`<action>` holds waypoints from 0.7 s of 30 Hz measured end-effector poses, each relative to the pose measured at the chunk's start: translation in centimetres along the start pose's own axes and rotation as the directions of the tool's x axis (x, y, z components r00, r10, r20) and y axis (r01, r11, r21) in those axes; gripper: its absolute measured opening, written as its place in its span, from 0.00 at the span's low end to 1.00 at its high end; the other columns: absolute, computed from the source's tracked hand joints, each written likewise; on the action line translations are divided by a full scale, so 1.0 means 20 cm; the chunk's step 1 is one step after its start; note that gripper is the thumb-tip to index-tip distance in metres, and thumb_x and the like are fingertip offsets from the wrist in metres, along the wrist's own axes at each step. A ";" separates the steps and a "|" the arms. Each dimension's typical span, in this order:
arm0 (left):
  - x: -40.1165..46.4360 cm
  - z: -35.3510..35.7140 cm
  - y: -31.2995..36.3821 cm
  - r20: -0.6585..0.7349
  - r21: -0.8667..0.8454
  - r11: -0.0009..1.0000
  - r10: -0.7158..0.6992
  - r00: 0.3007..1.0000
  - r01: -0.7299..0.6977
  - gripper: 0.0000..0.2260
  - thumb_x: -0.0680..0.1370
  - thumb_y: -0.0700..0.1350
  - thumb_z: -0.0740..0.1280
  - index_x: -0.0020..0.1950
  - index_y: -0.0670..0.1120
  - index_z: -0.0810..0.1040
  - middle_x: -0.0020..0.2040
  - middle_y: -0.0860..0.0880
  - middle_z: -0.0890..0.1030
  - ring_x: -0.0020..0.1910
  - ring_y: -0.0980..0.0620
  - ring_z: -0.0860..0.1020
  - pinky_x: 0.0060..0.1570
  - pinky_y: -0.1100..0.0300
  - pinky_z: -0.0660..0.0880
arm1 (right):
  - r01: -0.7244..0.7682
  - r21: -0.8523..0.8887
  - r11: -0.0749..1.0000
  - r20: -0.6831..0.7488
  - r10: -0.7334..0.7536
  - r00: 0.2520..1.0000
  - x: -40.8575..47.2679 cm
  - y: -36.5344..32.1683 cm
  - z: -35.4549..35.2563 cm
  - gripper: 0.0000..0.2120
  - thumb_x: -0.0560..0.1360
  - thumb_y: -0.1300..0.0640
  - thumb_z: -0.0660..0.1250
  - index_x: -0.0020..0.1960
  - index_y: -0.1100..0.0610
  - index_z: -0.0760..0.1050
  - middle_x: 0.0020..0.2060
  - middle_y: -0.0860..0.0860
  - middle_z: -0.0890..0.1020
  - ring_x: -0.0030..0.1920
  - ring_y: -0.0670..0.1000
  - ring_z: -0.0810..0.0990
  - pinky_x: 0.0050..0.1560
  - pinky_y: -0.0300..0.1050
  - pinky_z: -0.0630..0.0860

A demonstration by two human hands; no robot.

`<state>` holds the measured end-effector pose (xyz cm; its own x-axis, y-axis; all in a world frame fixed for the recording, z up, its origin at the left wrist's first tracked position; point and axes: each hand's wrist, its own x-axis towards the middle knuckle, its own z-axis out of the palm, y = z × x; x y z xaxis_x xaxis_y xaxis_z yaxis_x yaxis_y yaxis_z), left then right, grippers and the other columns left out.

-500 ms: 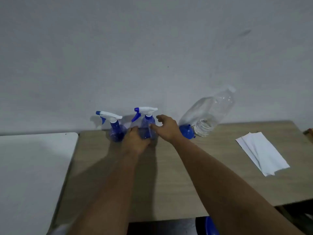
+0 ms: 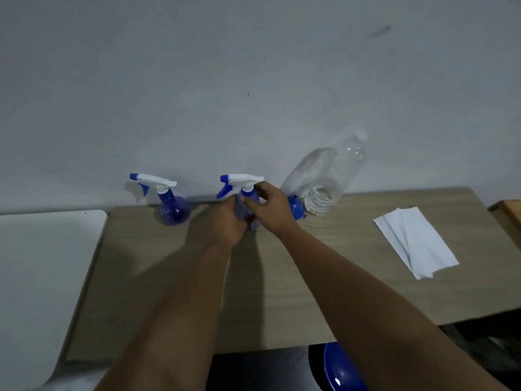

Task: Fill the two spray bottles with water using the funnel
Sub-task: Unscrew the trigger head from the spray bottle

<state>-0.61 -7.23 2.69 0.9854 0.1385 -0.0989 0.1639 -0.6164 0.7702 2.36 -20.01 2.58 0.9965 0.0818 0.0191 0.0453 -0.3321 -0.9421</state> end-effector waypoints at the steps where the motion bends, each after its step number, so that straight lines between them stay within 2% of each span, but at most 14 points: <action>1: -0.04 0.04 0.03 0.024 -0.009 1.000 -0.017 1.000 0.017 0.11 0.73 0.41 0.73 0.54 0.49 0.79 0.46 0.55 0.82 0.45 0.54 0.81 0.38 0.63 0.71 | -0.012 -0.001 1.000 -0.016 0.012 1.000 -0.05 0.01 -0.05 0.15 0.75 0.54 0.76 0.60 0.55 0.82 0.52 0.48 0.87 0.54 0.46 0.85 0.56 0.43 0.82; 4: -0.18 0.18 0.08 0.101 -0.017 0.997 -0.073 0.992 0.076 0.09 0.68 0.45 0.73 0.46 0.52 0.77 0.40 0.59 0.81 0.39 0.57 0.81 0.35 0.61 0.74 | -0.067 0.008 0.998 -0.050 0.067 0.996 -0.21 0.06 -0.20 0.15 0.74 0.55 0.78 0.59 0.56 0.82 0.49 0.48 0.87 0.52 0.47 0.85 0.54 0.45 0.82; 7: -0.34 0.32 0.10 0.115 -0.021 0.997 -0.071 0.991 0.073 0.14 0.64 0.49 0.75 0.47 0.52 0.77 0.45 0.58 0.83 0.41 0.54 0.82 0.42 0.53 0.81 | -0.114 0.001 0.994 -0.074 0.113 0.991 -0.37 0.11 -0.34 0.18 0.72 0.55 0.79 0.61 0.55 0.82 0.52 0.48 0.86 0.54 0.47 0.85 0.56 0.46 0.81; 11: -0.49 0.43 0.15 0.078 -0.008 0.999 -0.042 0.996 0.043 0.18 0.70 0.44 0.77 0.57 0.45 0.78 0.54 0.51 0.82 0.51 0.48 0.81 0.46 0.56 0.75 | -0.102 0.021 0.995 -0.059 0.104 0.993 -0.50 0.18 -0.43 0.22 0.70 0.51 0.80 0.62 0.53 0.81 0.53 0.46 0.86 0.55 0.46 0.85 0.59 0.49 0.82; 19: -0.53 0.42 0.17 0.147 0.044 0.999 -0.016 0.989 0.009 0.17 0.73 0.47 0.74 0.60 0.47 0.78 0.54 0.49 0.84 0.51 0.46 0.83 0.43 0.58 0.72 | -0.084 0.080 0.993 -0.108 0.093 0.990 -0.55 0.22 -0.42 0.18 0.70 0.51 0.80 0.58 0.51 0.82 0.48 0.47 0.87 0.50 0.47 0.86 0.55 0.54 0.83; 21: -0.54 0.41 0.19 0.143 0.060 0.998 -0.007 0.990 -0.002 0.14 0.74 0.45 0.73 0.58 0.47 0.78 0.54 0.49 0.84 0.51 0.46 0.82 0.41 0.63 0.70 | -0.079 0.074 0.994 -0.100 0.086 0.991 -0.56 0.22 -0.42 0.16 0.70 0.53 0.79 0.57 0.51 0.82 0.47 0.47 0.87 0.48 0.48 0.86 0.53 0.55 0.82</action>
<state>-10.21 -17.40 1.55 0.9807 0.0305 -0.1931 0.1645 -0.6622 0.7310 -7.92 -30.25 1.03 0.9987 -0.0415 -0.0287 -0.0387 -0.2670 -0.9629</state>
